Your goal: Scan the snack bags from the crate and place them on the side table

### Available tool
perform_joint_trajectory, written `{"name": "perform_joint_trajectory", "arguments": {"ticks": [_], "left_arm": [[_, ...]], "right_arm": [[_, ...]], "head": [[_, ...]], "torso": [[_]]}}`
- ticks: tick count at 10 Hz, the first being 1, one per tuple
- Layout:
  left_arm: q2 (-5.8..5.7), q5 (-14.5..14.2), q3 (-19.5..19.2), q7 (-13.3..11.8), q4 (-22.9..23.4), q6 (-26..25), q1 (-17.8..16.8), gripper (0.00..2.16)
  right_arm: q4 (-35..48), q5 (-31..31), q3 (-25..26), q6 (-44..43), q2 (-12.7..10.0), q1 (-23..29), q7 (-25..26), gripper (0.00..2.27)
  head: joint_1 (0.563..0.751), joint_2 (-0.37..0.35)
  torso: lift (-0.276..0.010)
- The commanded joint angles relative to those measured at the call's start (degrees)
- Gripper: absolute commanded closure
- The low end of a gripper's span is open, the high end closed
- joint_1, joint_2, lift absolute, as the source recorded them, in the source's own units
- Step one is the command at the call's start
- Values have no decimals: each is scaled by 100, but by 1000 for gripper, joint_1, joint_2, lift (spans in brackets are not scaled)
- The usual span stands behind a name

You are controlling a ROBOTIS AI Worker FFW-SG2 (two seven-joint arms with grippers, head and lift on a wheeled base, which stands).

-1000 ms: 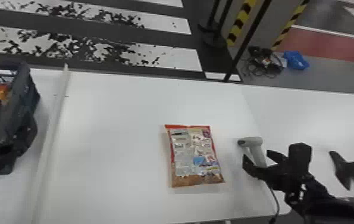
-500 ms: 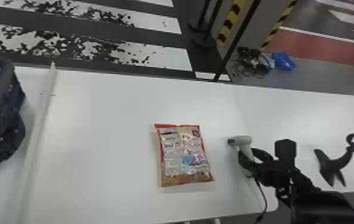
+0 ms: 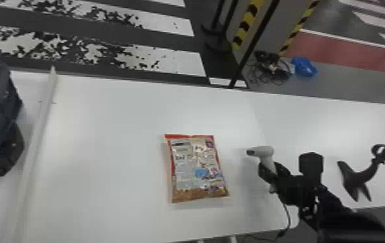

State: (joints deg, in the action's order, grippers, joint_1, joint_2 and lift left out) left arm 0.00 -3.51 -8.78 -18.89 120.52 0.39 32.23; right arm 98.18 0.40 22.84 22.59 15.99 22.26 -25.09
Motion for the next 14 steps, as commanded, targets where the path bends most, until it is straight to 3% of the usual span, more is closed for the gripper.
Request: {"name": "perform_joint_trajectory", "arguments": {"ticks": [1,3,6,11,14], "left_arm": [[15,0,17,8,25,18,11,93],[15,-18,34,17,69,18,46,93],[15,-35,26,17,121,18,73,93],[15,-53,26,17,121,18,73,93],[15,-70,26,17,113,18,73,93]], "right_arm": [[966,-31,37,409,-219,481,-31,2246],[2038,-31,-86,884,-430,956,-163,2246],[3005,-13,-666,1534,-500,1255,-339,2246],[3313,646,-1985,2237,-456,1018,-330,2246],[3067,857,-2319,2536,-465,613,-190,2246]], "head": [[695,-306],[695,-269],[695,-187],[695,-18],[695,42]], "torso": [[-94],[-94],[-94],[-94],[-94]]}}
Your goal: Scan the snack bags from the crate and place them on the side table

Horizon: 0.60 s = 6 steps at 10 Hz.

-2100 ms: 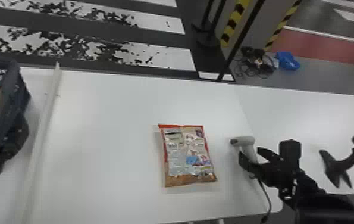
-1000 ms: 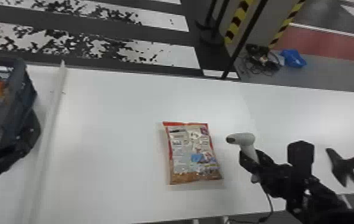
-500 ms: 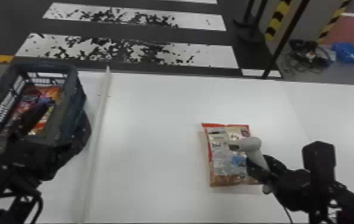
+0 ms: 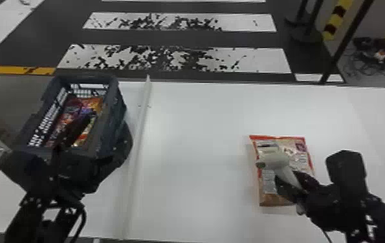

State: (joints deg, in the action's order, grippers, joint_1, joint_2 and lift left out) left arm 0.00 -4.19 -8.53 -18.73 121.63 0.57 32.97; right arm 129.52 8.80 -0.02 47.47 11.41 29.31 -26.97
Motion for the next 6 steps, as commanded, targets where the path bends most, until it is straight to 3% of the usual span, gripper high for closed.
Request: {"name": "perform_joint_trajectory", "arguments": {"ticks": [1,6], "left_arm": [[15,-12,1,-8,-8,0,8,93],[15,-12,10,-17,-17,-18,17,93]], "right_arm": [[-155,8,-60,84,-8,-180,34,2246],[-480,78,-86,101,-25,-444,166,2246]], "head": [[695,44],[695,29]], "torso": [[-94],[-94]]}}
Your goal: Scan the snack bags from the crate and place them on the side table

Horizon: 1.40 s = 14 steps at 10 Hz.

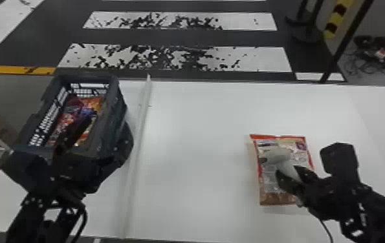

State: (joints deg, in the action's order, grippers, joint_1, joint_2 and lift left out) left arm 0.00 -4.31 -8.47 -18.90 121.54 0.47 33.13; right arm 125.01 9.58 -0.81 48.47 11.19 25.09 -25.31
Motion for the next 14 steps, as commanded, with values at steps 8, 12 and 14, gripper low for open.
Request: {"name": "perform_joint_trajectory", "arguments": {"ticks": [8,12,14], "left_arm": [[15,0,20,0,-43,-43,-53,93],[15,0,20,0,-78,-96,-114,93],[15,0,12,0,-78,-113,-114,93]], "right_arm": [[68,-184,723,89,-319,-13,123,2246],[-513,-483,1698,-210,-258,-259,167,2246],[-917,-483,1901,-456,-64,-364,176,2246]], "head": [[695,-8],[695,-120],[695,-177]], "torso": [[-94],[-94],[-94]]}}
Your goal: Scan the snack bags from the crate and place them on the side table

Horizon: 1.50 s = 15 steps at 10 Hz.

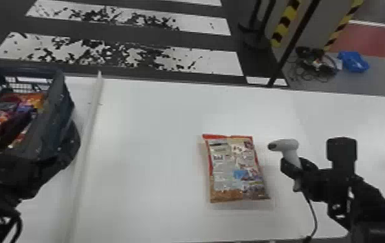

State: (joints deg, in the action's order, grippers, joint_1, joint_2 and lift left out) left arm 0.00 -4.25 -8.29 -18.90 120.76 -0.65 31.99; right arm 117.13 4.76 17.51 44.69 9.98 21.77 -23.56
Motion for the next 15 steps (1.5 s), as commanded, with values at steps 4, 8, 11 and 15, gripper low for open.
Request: {"name": "perform_joint_trajectory", "arguments": {"ticks": [4,8,11,15], "left_arm": [[15,-6,2,0,0,-1,27,93],[15,-32,11,-9,9,16,44,93],[15,-59,11,-9,44,-1,79,93],[15,-59,38,-9,97,-1,115,93]], "right_arm": [[-1034,-10,315,-588,364,-296,88,2246],[-1579,-19,323,-922,452,-411,132,2240],[-1649,-19,306,-940,461,-419,159,2162],[-1676,-27,271,-1010,452,-376,123,1440]], "head": [[695,-251],[695,-298],[695,-303],[695,-303]], "torso": [[-94],[-94],[-94],[-94]]}}
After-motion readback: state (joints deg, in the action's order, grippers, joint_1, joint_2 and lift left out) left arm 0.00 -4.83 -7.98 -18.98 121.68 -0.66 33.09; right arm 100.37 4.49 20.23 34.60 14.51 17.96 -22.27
